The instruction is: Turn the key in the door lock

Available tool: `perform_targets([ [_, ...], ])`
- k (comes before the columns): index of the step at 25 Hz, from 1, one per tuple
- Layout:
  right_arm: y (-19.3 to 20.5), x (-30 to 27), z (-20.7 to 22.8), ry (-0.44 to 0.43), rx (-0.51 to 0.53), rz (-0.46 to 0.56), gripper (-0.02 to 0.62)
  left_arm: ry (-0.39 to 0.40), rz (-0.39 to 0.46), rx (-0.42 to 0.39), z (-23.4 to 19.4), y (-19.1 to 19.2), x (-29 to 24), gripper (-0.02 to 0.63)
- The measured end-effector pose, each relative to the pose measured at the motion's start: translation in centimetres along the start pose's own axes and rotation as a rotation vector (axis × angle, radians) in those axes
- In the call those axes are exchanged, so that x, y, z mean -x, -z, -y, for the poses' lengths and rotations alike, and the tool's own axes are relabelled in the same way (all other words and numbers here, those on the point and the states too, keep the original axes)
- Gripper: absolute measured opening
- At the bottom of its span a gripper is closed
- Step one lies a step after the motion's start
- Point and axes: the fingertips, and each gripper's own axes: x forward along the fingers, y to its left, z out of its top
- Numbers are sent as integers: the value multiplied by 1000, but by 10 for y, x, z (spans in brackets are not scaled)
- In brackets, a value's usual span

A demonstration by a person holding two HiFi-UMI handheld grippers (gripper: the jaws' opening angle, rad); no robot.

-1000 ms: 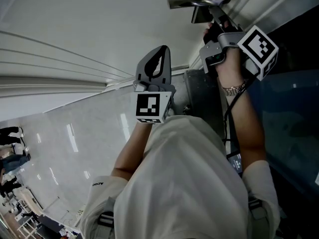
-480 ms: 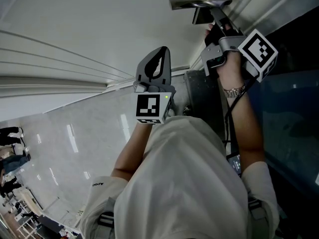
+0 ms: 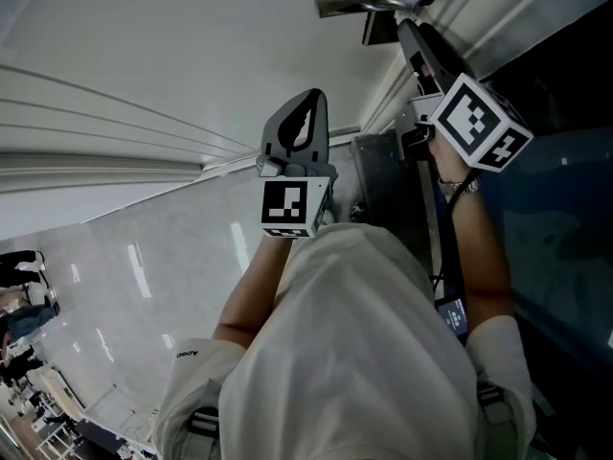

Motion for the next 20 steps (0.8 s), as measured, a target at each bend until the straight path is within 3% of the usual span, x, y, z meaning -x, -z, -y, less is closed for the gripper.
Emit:
perform_targets([
  [5,1,5,-9,22,433,-43,127,19,6,-7,8,-1,-4,6],
  [12,12,0,-16,156,1245,-120,130,34,12,-13,13,-5,-5,6],
  [15,17,-6,-16,181,1429,-136,130,33,9,-14,12,-4,-4,6],
  [20,18,-15,-20,219,1563,-127,129,24,10,-15,8,-5,-2,6],
])
